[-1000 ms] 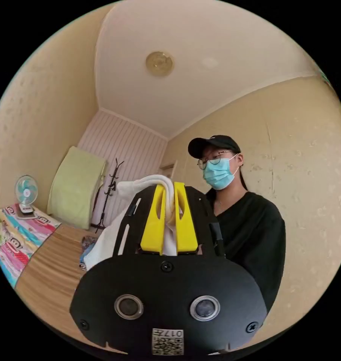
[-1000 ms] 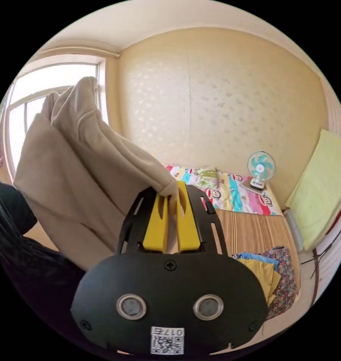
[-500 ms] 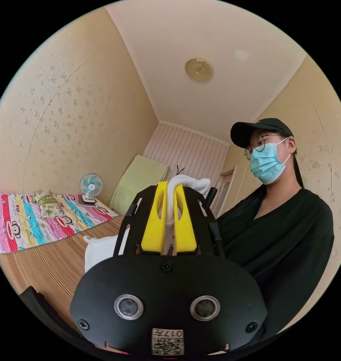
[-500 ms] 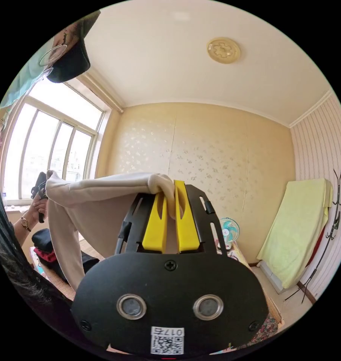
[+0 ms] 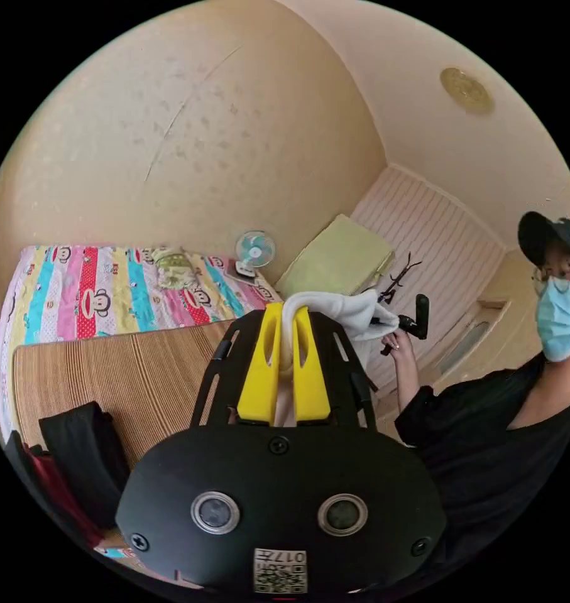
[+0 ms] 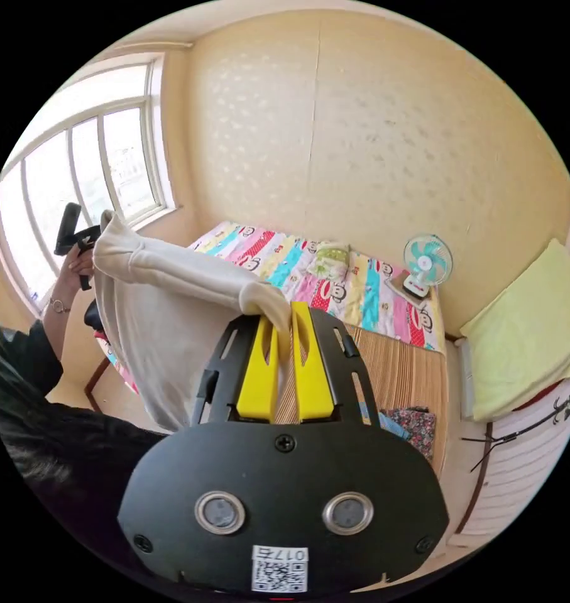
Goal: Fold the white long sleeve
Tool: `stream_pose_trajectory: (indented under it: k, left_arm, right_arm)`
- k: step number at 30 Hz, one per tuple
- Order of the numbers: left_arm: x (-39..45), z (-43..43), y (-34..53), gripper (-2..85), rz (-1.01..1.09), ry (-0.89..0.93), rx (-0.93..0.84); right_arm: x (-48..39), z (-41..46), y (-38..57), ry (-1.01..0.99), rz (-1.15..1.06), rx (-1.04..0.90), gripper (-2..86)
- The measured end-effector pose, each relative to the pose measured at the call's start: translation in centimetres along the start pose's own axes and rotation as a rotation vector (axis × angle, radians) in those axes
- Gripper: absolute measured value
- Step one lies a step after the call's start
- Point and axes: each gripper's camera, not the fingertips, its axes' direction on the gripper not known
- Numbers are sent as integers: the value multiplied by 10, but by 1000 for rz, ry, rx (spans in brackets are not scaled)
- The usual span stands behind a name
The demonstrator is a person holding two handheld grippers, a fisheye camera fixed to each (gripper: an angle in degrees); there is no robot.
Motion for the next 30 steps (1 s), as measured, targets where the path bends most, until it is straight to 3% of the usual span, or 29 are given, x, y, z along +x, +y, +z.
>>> stream_pose_trajectory:
  k: [3,6,10,13,17,18,22,24,26,30]
  left_arm:
    - [-150,123,-38,44,-355,-117,-136]
    - [-230,195,-15,57,-540,-217,-216]
    - [-236,248,58,56,-496,-269,-284]
    - [-228,295,140,52,-446,-334,-430]
    - [-234,361,261,14,-515,-359,-856]
    - [-232,369,296,11,-542,-374,-977]
    - [-210,319,313,18,-547,-362,-880]
    - [-199,251,293,53,-538,-518,-661]
    - [-204,209,279,98,-548,-622,-568]
    - [-262,180,273,129,-622,-712,-609]
  right_arm:
    - [78,167,-58,-74,162,-221,92]
    - [113,246,-55,-130,264,-267,101]
    - [116,325,10,-99,231,-418,99]
    - [103,391,93,-178,183,-561,97]
    - [77,454,221,-98,70,-931,80]
    - [76,430,238,-78,62,-789,75]
    - [84,401,264,-94,35,-889,62]
    - [101,381,267,-144,83,-894,45]
    - [116,370,261,-168,128,-874,37]
    - [144,367,236,-199,200,-860,28]
